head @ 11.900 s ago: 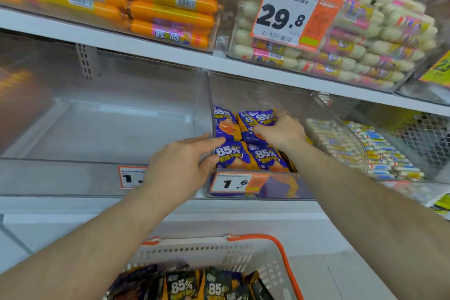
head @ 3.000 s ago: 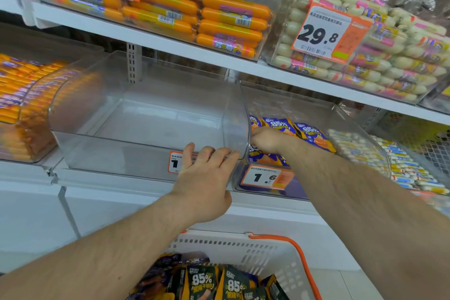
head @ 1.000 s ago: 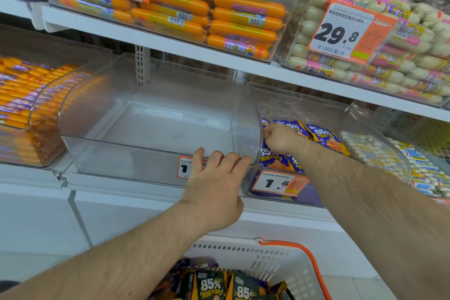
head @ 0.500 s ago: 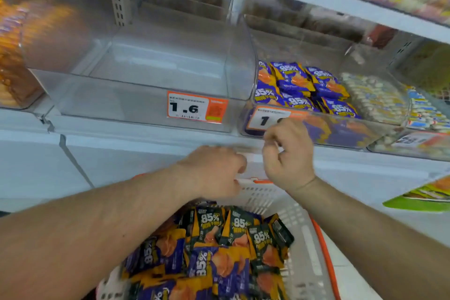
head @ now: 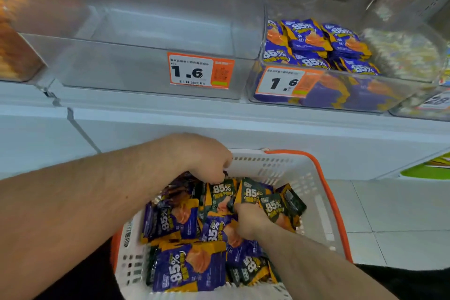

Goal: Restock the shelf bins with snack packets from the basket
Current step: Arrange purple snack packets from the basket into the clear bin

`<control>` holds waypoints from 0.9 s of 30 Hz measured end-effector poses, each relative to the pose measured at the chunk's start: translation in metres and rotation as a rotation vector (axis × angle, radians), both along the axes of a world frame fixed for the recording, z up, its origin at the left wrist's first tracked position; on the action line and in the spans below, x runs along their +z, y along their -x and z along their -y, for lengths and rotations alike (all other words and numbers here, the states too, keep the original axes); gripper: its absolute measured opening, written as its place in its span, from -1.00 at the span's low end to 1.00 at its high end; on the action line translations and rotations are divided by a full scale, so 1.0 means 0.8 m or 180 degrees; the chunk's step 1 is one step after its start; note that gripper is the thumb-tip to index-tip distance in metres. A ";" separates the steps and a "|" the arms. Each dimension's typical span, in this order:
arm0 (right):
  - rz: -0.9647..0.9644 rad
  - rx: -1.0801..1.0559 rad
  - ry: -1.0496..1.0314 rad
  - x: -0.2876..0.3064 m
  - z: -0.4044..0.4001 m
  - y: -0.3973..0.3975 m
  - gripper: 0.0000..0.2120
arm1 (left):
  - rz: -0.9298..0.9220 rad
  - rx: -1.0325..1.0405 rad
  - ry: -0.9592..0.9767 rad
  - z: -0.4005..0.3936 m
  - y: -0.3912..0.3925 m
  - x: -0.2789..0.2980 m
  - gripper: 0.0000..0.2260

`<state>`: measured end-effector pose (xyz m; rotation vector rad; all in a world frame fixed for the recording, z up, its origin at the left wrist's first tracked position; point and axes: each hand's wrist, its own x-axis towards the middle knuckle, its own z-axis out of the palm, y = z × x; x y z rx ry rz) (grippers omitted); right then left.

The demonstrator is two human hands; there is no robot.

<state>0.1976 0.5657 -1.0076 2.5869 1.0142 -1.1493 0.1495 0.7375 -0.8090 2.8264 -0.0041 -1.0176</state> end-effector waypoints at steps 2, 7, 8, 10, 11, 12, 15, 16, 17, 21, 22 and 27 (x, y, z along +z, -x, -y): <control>-0.0130 -0.0200 0.0088 -0.006 0.000 0.003 -0.75 | 0.0032 0.0035 0.0033 -0.003 -0.001 -0.002 -0.62; -0.0216 -0.0476 0.0057 -0.012 0.010 0.012 -0.88 | 0.0041 0.0016 0.0035 -0.004 -0.001 -0.001 -0.66; -0.0190 -0.0518 0.0058 -0.015 0.012 0.017 -0.86 | 0.0023 0.0020 0.0046 -0.003 -0.001 -0.001 -0.65; -0.0172 -0.0644 0.0060 -0.021 0.013 0.026 -0.79 | -0.0005 0.0035 0.0071 -0.002 0.001 -0.001 -0.63; -0.0209 -0.0676 0.0046 -0.022 0.011 0.028 -0.77 | -0.0004 0.0035 0.0097 -0.002 0.002 -0.002 -0.64; -0.0278 -0.0657 0.0033 -0.021 0.009 0.026 -0.76 | 0.0009 0.0038 0.0120 -0.002 0.002 -0.002 -0.64; -0.0524 -0.0519 -0.0100 0.008 -0.001 0.000 -0.89 | 0.0046 0.0203 0.0234 -0.006 0.002 -0.002 -0.59; -0.0559 -0.0554 -0.0253 0.025 -0.002 -0.014 -0.85 | 0.0077 0.0292 0.0272 -0.009 0.001 -0.003 -0.58; -0.0575 -0.0609 -0.0434 0.047 -0.003 -0.028 -0.80 | 0.0114 0.0382 0.0288 -0.012 0.000 -0.003 -0.58; -0.0635 -0.0938 -0.1171 0.136 0.006 -0.072 -0.78 | 0.0407 0.0806 0.0250 -0.027 -0.010 -0.007 -0.67; -0.0688 -0.1059 -0.1337 0.157 0.009 -0.079 -0.79 | 0.0427 0.0921 0.0296 -0.030 -0.012 -0.005 -0.62; -0.0887 -0.1299 -0.2114 0.243 0.016 -0.091 -0.69 | 0.0879 0.1452 0.1335 -0.024 -0.018 0.010 -0.84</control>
